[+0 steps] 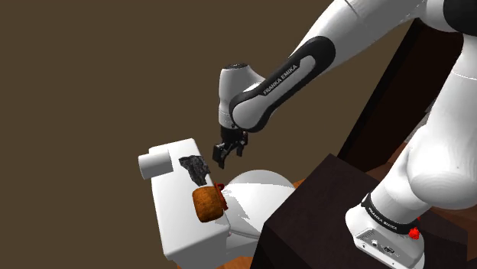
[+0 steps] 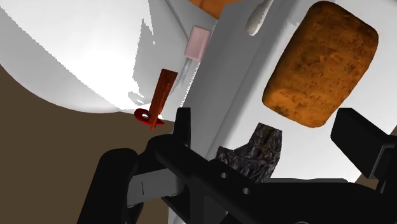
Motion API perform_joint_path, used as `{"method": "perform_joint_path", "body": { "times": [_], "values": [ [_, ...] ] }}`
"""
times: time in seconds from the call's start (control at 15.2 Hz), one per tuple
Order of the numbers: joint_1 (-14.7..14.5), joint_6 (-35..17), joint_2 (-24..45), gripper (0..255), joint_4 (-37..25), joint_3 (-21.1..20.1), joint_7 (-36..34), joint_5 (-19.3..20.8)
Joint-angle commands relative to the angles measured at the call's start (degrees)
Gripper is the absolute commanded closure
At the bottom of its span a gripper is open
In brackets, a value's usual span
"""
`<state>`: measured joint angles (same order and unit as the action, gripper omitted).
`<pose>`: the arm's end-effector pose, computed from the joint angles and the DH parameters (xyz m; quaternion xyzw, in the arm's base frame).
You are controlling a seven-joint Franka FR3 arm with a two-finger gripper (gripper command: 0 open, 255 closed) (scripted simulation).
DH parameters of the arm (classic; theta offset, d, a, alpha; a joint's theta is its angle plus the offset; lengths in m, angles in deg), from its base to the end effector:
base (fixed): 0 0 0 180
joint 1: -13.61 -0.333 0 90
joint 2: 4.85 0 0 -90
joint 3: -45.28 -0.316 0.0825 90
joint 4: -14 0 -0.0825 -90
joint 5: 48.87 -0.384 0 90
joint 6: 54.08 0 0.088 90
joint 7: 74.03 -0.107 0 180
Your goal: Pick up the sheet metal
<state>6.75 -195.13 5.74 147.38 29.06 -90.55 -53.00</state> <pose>0.4730 0.2031 0.2589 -0.9982 -0.0269 0.0373 0.0373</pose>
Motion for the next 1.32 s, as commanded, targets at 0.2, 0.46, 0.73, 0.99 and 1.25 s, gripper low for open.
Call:
{"method": "perform_joint_path", "body": {
  "times": [0.2, 0.46, 0.73, 0.99, 1.25],
  "values": [
    [-3.24, -3.45, 12.3, 0, -9.14, 1.59, -5.42, 5.18],
    [-6.3, -4.72, 21.34, 0, -17.17, 3.45, -8.45, 7.92],
    [-8.53, -4.84, 28.14, 0, -24.1, 4.79, -10.13, 9.28],
    [-8.93, -6.65, 30.82, 0, -24.98, 5.28, -10.26, 9.7],
    [-9.28, -8.17, 33.28, 0, -25.93, 5.72, -10.36, 10.05]
  ]
}}
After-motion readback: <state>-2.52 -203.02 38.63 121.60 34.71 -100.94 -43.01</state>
